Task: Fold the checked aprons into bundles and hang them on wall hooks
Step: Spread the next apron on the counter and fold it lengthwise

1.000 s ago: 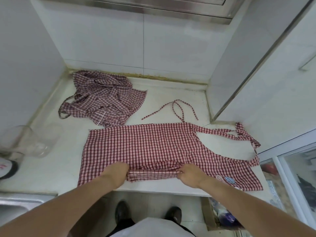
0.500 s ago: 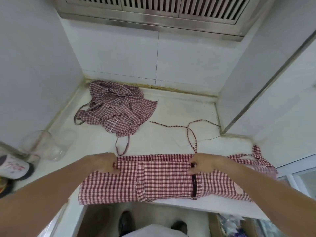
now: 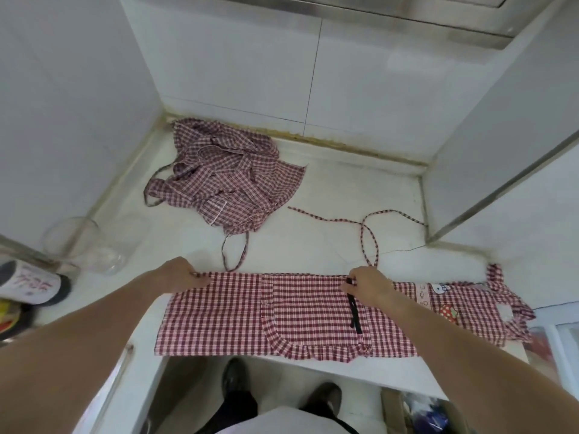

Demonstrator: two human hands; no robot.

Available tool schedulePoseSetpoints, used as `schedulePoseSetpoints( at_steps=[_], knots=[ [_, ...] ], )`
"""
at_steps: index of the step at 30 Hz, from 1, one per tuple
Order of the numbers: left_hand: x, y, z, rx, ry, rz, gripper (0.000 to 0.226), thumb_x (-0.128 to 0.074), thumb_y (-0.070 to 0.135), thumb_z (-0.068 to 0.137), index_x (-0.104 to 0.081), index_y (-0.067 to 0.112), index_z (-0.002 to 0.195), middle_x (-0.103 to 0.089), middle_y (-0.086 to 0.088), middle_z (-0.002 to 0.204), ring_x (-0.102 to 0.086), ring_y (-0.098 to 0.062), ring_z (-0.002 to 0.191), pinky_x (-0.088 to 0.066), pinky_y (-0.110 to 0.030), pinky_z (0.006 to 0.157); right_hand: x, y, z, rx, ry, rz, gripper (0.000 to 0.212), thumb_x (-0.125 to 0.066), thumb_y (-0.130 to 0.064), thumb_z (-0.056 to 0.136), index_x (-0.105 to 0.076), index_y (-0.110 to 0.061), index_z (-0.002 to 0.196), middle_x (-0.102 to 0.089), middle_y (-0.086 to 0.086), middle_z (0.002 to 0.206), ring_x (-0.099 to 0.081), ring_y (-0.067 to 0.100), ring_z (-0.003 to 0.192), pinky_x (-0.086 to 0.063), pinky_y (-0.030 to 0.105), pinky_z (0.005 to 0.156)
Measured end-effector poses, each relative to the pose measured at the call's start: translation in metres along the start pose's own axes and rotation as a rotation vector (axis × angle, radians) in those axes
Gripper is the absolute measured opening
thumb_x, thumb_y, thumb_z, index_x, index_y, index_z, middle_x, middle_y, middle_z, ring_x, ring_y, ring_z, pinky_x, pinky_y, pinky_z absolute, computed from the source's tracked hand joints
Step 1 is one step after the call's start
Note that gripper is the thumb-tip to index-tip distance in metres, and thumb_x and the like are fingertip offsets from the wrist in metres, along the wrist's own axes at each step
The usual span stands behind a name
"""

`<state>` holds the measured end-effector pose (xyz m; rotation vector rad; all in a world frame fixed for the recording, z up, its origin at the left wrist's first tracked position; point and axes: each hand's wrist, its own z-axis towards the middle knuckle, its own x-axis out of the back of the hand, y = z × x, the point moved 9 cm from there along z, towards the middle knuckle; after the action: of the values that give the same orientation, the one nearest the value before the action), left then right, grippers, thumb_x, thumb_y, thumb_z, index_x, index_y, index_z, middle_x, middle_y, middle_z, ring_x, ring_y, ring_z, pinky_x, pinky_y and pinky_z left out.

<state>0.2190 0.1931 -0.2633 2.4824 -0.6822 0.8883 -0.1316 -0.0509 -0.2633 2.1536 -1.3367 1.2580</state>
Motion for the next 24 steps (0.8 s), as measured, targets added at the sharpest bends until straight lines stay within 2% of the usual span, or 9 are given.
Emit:
schedulePoseSetpoints(
  at_steps=[4,7,9,12,14,16,18,22,24],
  knots=[
    [0.005,-0.019,0.005,0.051,0.040,-0.273,0.042,-0.076,0.043,0.084,-0.068,0.005,0.069,-0.068,-0.006,0.076,-0.063,-0.019,0.075,-0.046,-0.025,0.063,-0.010,0.002,0.007,-0.041,0.000,0.058,0.038,-0.052,-0.050,0.098,-0.059,-0.013,0.091,-0.057,0.006,0.093,-0.054,0.026,0.101,-0.047,0.038,0.087],
    [0.008,-0.016,0.003,0.030,0.046,-0.125,0.049,-0.072,0.044,0.086,-0.054,0.010,0.057,-0.054,-0.002,0.063,-0.053,-0.016,0.063,-0.036,-0.025,0.056,-0.010,0.005,0.013,-0.045,-0.070,0.097,0.045,-0.052,-0.054,0.097,-0.064,-0.011,0.103,-0.064,0.006,0.101,-0.058,0.025,0.100,-0.045,0.037,0.095],
    [0.009,-0.011,0.002,0.013,0.081,0.023,0.045,-0.069,0.047,0.088,-0.056,0.011,0.063,-0.054,-0.001,0.070,-0.053,-0.017,0.069,-0.036,-0.025,0.059,-0.011,0.008,0.015,-0.058,-0.112,0.148,0.048,-0.053,-0.054,0.096,-0.064,-0.011,0.112,-0.064,0.005,0.109,-0.057,0.020,0.100,-0.046,0.034,0.095],
    [0.010,-0.009,0.000,0.010,0.147,0.132,0.037,-0.068,0.046,0.088,-0.065,0.010,0.083,-0.059,-0.003,0.086,-0.056,-0.018,0.082,-0.041,-0.025,0.069,-0.012,0.008,0.017,-0.078,-0.103,0.142,0.052,-0.056,-0.056,0.094,-0.064,-0.010,0.115,-0.066,0.007,0.112,-0.060,0.021,0.101,-0.049,0.032,0.090],
    [0.007,-0.014,0.001,0.048,0.138,0.169,0.039,-0.068,0.047,0.088,-0.061,0.009,0.083,-0.059,-0.002,0.086,-0.055,-0.018,0.081,-0.042,-0.024,0.068,-0.012,0.010,0.020,-0.101,-0.087,0.152,0.056,-0.059,-0.058,0.091,-0.068,-0.007,0.109,-0.068,0.009,0.107,-0.063,0.023,0.097,-0.051,0.032,0.085],
    [0.006,-0.021,0.001,0.099,0.120,0.198,0.040,-0.071,0.046,0.086,-0.055,0.010,0.077,-0.060,-0.001,0.084,-0.055,-0.017,0.078,-0.043,-0.024,0.067,-0.012,0.013,0.022,-0.136,-0.091,0.171,0.056,-0.065,-0.063,0.085,-0.068,-0.007,0.089,-0.068,0.007,0.087,-0.064,0.019,0.081,-0.051,0.029,0.071],
    [0.003,-0.029,0.001,0.131,0.117,0.224,0.039,-0.072,0.044,0.084,-0.055,0.010,0.077,-0.066,-0.002,0.087,-0.056,-0.017,0.077,-0.045,-0.024,0.068,-0.009,0.013,0.023,-0.172,-0.079,0.170,0.057,-0.069,-0.066,0.079,-0.057,-0.011,0.068,-0.057,0.001,0.067,-0.056,0.014,0.062,-0.045,0.025,0.057],
    [0.000,-0.045,-0.009,0.243,0.193,0.060,0.041,-0.075,0.040,0.083,-0.062,0.006,0.101,-0.055,0.001,0.077,-0.056,-0.019,0.078,-0.046,-0.029,0.068,-0.007,0.012,0.023,-0.211,-0.042,0.189,0.062,-0.073,-0.066,0.074,-0.042,-0.016,0.058,-0.045,-0.003,0.056,-0.046,0.012,0.052,-0.039,0.024,0.052],
    [0.001,-0.045,-0.018,0.299,0.312,-0.043,0.045,-0.072,0.036,0.087,-0.056,0.005,0.116,-0.060,-0.007,0.095,-0.059,-0.025,0.091,-0.051,-0.036,0.079,-0.007,0.012,0.024,-0.223,-0.025,0.185,0.063,-0.073,-0.066,0.074,-0.040,-0.016,0.059,-0.043,-0.003,0.057,-0.045,0.012,0.052,-0.038,0.024,0.052]
  ],
)
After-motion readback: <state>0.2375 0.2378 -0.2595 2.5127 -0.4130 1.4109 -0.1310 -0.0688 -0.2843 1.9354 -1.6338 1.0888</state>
